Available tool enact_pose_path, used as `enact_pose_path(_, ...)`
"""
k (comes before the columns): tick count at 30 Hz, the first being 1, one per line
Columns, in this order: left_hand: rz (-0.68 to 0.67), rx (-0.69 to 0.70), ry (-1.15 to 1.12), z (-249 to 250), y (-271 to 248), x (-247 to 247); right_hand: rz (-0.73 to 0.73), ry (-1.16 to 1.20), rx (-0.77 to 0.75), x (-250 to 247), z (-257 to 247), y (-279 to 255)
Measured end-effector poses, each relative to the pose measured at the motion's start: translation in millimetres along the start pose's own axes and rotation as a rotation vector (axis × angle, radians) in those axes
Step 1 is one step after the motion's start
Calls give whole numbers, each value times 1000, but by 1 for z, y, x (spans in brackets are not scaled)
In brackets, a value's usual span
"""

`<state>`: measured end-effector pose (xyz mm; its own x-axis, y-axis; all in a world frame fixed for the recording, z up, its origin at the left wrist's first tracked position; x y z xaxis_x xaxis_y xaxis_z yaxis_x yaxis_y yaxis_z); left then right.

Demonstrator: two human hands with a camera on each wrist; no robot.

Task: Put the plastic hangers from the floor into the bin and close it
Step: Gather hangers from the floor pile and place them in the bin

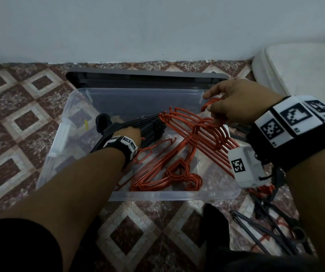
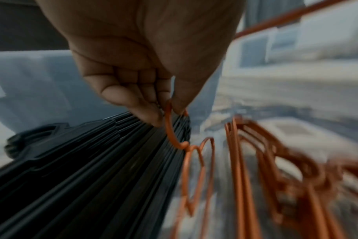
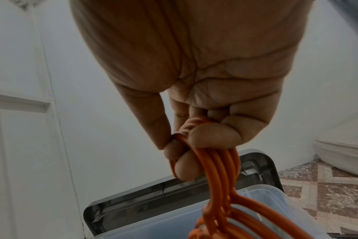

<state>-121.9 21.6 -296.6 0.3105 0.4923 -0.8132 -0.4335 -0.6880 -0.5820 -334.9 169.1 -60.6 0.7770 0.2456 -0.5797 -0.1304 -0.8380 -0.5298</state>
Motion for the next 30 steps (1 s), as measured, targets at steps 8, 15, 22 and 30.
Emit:
enact_pose_path(8, 231, 245, -186, 25, -53, -82, 105, -44, 7, -6, -3, -5)
enact_pose_path(15, 367, 281, -268, 38, -126, -150, 157, -155, -31, -7, -10, -11)
enact_pose_path(22, 509, 243, -452, 46, -180, -170, 66, 245, -145, 3, -7, -7)
enact_pose_path(30, 123, 534, -1138, 78, -202, -135, -286, 215, -290, 30, -24, -4)
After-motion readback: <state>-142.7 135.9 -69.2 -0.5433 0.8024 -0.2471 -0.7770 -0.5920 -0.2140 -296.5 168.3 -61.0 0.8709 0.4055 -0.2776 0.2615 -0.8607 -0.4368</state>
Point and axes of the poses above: each hand's wrist, its own y-axis towards the middle knuckle, its own x-axis out of the palm, z = x × y, the point moved 4 cm from there along y, towards the middle knuckle, and after that the axes turned 15 degrees about -z, right-handed, at the moved point
